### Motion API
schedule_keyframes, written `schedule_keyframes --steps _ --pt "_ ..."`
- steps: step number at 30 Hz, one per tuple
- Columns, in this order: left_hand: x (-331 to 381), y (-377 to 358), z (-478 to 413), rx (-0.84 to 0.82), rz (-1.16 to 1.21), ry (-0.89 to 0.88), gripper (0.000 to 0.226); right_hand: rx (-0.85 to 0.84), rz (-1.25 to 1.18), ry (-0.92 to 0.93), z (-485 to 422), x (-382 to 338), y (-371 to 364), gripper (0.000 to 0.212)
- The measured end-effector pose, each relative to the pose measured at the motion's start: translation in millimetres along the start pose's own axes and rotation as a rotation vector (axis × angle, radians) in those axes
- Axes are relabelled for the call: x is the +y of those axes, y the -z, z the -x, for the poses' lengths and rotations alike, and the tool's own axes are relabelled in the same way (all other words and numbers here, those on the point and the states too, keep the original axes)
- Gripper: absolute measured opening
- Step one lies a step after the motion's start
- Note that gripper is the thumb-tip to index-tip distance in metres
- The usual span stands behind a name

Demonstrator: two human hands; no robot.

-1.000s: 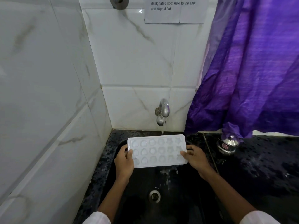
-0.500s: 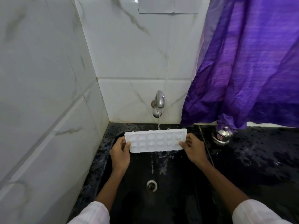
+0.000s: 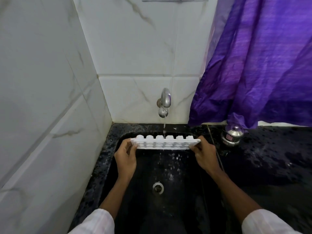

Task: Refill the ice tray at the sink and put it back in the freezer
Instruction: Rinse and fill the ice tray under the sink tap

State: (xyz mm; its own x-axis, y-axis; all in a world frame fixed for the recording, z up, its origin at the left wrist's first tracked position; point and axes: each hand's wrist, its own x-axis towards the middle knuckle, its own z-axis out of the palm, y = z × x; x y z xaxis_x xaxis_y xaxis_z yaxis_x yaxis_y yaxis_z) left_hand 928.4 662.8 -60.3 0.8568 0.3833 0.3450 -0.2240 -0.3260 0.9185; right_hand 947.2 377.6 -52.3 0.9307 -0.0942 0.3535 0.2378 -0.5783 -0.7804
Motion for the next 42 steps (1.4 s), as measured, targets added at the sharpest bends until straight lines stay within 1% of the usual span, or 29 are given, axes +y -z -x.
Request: schedule_keyframes --steps 2,3,4,6,9,10,11,13,14,15,16,17,19,20,22,24,25,28,29,30,32,33,34,36,37,39,40,41,42 --pt "-1 0 2 -0.002 -0.038 -0.055 0.022 0.039 -0.005 0.03 2 2 1 0.02" --pt "-2 1 3 -0.031 -0.056 -0.087 0.024 0.059 -0.01 0.032 3 4 1 0.021" --pt "-4 1 4 -0.068 -0.081 -0.092 0.027 0.035 0.0 0.011 5 7 1 0.023" --pt "-12 6 13 -0.148 -0.082 -0.028 0.034 -0.071 0.042 -0.023 16 16 -3 0.028" --pt "-28 15 24 -0.215 -0.076 -0.03 0.036 -0.039 0.098 -0.002 27 31 -11 0.035" --pt "-34 17 26 -0.25 -0.099 0.005 0.037 -0.103 0.116 -0.043 26 34 -12 0.036" --pt "-38 19 28 -0.283 -0.108 0.069 0.037 -0.214 0.127 -0.096 25 36 -14 0.035" --pt "-47 24 31 -0.269 -0.113 0.185 0.034 -0.48 0.177 -0.149 17 35 -11 0.029" --pt "-52 27 31 -0.255 -0.112 0.231 0.03 -0.582 0.202 -0.144 7 32 -10 0.039" --pt "-56 29 31 -0.248 -0.103 0.278 0.026 -0.624 0.204 -0.124 -6 26 -10 0.054" --pt "-59 32 31 -0.25 -0.092 0.325 0.022 -0.591 0.19 -0.121 -22 18 -12 0.058" --pt "-60 33 32 -0.259 -0.069 0.367 0.018 -0.493 0.149 -0.143 -39 9 -18 0.051" --pt "-59 36 32 -0.283 -0.027 0.418 0.014 -0.22 -0.024 -0.264 -72 -13 -37 0.03" --pt "-57 37 31 -0.292 -0.017 0.423 0.015 -0.154 -0.145 -0.357 -89 -28 -47 0.022" --pt "-52 37 30 -0.326 -0.008 0.416 0.016 -0.183 -0.353 -0.539 -120 -53 -67 0.018" --pt "-49 38 28 -0.362 -0.02 0.401 0.017 -0.259 -0.428 -0.625 -148 -67 -85 0.026" --pt "-47 38 27 -0.372 -0.025 0.394 0.016 -0.277 -0.45 -0.657 -158 -72 -93 0.026" --pt "-43 39 26 -0.377 0.0 0.399 0.017 -0.266 -0.517 -0.71 -168 -79 -109 0.011" --pt "-43 39 26 -0.371 0.009 0.409 0.017 -0.246 -0.572 -0.718 -167 -79 -111 0.007" --pt "-44 38 25 -0.363 0.018 0.422 0.017 -0.233 -0.684 -0.74 -166 -78 -113 0.004" --pt "-43 39 24 -0.347 0.045 0.449 0.017 -0.296 -0.916 -0.793 -165 -78 -108 0.01" --pt "-43 38 24 -0.338 0.061 0.46 0.017 -0.346 -0.974 -0.81 -166 -80 -104 0.015" --pt "-42 38 24 -0.33 0.07 0.469 0.017 -0.373 -0.99 -0.814 -168 -79 -102 0.016" --pt "-40 37 24 -0.309 0.08 0.485 0.017 -0.368 -0.948 -0.83 -169 -73 -98 0.015" --pt "-40 37 24 -0.297 0.08 0.484 0.017 -0.37 -0.884 -0.825 -165 -68 -96 0.022" --pt "-40 37 24 -0.272 0.054 0.46 0.016 -0.391 -0.62 -0.747 -144 -56 -86 0.04" --pt "-40 37 24 -0.259 0.037 0.446 0.017 -0.37 -0.482 -0.691 -128 -48 -77 0.045" --pt "-40 37 23 -0.245 0.03 0.438 0.018 -0.326 -0.399 -0.641 -109 -39 -66 0.048" --pt "-40 36 22 -0.229 0.026 0.437 0.018 -0.282 -0.377 -0.61 -89 -28 -55 0.05"
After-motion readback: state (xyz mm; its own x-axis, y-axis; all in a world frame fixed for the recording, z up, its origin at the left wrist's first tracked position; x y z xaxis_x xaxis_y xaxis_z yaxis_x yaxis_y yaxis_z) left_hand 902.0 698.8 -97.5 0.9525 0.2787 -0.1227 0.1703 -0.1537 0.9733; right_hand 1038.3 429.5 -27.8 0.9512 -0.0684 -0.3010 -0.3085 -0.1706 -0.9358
